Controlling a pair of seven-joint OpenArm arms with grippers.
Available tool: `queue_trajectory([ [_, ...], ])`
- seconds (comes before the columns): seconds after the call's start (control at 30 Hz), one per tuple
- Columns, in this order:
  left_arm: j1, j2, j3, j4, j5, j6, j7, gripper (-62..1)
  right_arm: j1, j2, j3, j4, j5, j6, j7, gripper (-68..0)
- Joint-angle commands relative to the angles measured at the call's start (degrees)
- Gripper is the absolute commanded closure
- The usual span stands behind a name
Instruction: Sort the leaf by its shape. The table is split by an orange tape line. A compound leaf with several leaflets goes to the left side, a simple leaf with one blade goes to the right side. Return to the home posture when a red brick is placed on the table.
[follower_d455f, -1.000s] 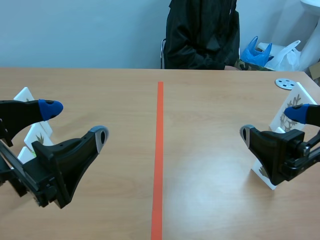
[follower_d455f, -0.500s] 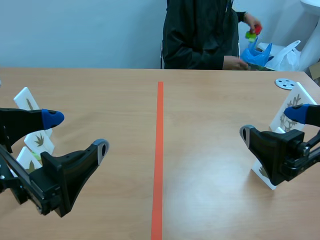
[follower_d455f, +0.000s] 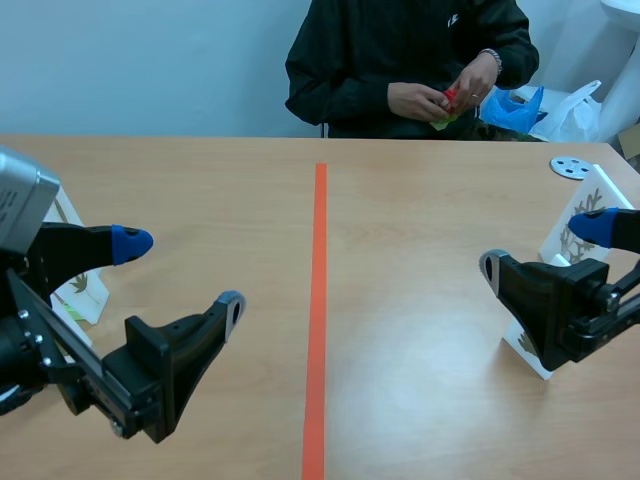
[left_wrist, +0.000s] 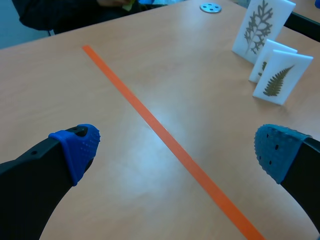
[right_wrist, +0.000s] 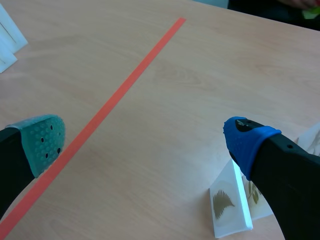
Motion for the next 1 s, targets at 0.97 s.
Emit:
queue_trajectory([
  [0.97, -0.74, -0.02, -0.15, 0.92, -0.85, 1.51, -1.66, -62.3, 0.66, 0.5, 0.24, 1.31, 1.31, 0.02, 0.46, -67.9],
])
